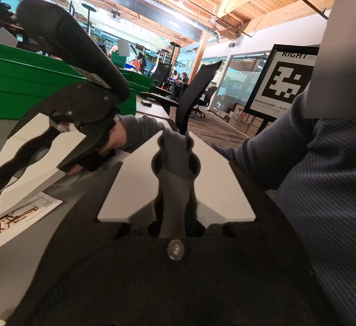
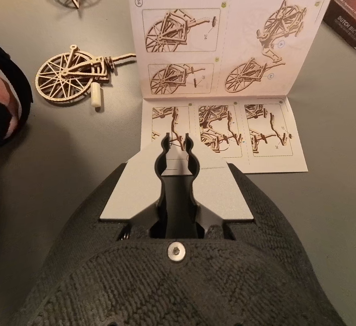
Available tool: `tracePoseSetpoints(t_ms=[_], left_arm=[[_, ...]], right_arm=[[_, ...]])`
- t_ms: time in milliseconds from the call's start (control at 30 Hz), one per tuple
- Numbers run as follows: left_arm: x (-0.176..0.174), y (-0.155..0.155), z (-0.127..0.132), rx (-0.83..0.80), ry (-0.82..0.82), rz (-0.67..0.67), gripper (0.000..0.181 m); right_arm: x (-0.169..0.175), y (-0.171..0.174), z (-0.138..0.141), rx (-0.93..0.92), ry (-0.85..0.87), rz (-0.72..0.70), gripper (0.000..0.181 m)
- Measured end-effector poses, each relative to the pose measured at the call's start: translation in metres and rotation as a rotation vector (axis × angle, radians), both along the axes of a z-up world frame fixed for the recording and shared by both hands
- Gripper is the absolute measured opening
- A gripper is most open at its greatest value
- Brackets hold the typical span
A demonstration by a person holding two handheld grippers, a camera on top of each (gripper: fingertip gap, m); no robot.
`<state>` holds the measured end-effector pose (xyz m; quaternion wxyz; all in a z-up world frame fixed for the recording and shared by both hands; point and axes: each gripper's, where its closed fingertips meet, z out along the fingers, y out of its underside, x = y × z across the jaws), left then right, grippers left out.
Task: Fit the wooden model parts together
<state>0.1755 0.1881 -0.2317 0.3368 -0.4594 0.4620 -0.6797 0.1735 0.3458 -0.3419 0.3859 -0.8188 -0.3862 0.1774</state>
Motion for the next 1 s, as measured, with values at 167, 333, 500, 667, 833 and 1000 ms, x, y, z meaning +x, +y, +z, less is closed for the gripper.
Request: tracePoseSetpoints(t_ms=[167,333,500,667,833,1000], left_arm=[[0.0020,-0.0034,-0.0025,0.023,0.019,-0.008,0.020],[0.0012,-0.0063,-0.0021,0.051,0.011,-0.007,0.019],[0.0008,-0.0024,-0.0011,0.014,0.008,-0.007,0.020],[0.0009,-0.0028,-0.0012,0.015,0.009,-0.009,0.020],[0.0009,-0.0021,-0.0010,0.003,0.009,-0.012,0.020],[0.0006,-0.0020,-0.0007,0.005,0.006,-0.011,0.020]], right_arm=[[-0.0002,0.0001,0.0000,-0.004,0.003,0.000,0.014],[-0.0003,0.0003,0.0001,-0.005,0.005,0.000,0.014],[-0.0004,0.0004,0.0001,-0.005,0.005,0.000,0.014],[-0.0005,0.0003,0.0002,0.005,-0.004,0.001,0.014],[-0.0014,0.0003,0.0005,0.038,-0.031,0.012,0.012],[-0.0051,0.0017,0.0062,0.103,-0.036,0.033,0.010]])
